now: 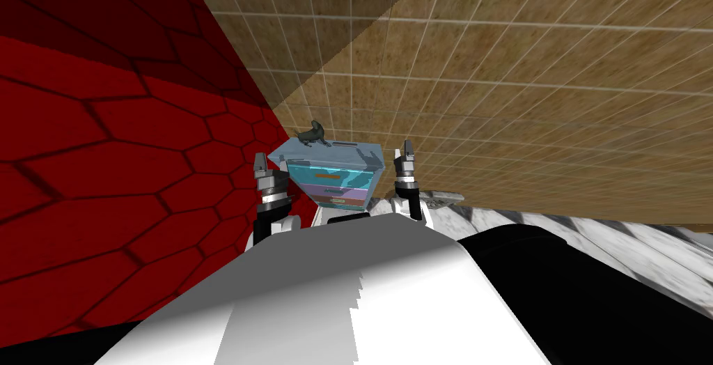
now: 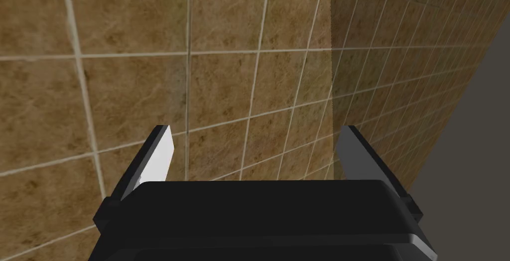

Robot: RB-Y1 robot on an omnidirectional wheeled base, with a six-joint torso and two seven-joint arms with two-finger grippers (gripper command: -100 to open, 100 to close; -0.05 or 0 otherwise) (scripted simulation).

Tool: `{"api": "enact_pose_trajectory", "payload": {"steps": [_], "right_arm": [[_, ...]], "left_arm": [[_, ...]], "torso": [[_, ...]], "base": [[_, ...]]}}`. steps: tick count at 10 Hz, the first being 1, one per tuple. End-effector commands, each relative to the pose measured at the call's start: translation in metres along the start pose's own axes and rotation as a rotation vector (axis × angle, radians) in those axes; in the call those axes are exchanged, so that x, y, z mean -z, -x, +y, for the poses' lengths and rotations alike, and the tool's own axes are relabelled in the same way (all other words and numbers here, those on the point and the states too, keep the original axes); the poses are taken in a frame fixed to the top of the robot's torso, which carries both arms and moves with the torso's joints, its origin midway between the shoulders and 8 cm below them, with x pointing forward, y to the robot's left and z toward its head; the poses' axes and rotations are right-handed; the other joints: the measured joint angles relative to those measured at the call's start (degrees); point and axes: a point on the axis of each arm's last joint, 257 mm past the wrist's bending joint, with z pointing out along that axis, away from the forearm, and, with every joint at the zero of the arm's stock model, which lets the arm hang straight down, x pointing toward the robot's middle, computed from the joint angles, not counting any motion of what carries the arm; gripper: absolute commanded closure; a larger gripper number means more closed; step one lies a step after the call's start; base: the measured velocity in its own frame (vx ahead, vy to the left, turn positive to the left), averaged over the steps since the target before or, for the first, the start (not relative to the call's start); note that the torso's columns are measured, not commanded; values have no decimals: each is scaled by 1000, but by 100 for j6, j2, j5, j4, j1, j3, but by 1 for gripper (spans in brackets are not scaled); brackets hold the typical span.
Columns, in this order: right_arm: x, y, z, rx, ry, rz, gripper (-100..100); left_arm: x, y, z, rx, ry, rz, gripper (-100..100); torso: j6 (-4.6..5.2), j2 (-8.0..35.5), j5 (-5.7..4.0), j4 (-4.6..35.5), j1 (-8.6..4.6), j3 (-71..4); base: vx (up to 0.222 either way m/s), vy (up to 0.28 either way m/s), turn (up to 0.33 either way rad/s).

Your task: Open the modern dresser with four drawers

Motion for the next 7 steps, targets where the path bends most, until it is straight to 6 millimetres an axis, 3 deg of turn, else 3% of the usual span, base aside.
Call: {"api": "enact_pose_trajectory", "payload": {"steps": [1,7], "right_arm": [[0,0,0,0,0,0,0],[0,0,0,0,0,0,0]], "left_arm": [[0,0,0,0,0,0,0],[0,0,0,0,0,0,0]], "torso": [[0,232,0,235,0,-467],[0,2693,0,2691,0,-5381]], "base": [[0,0,0],[0,0,0]]}}
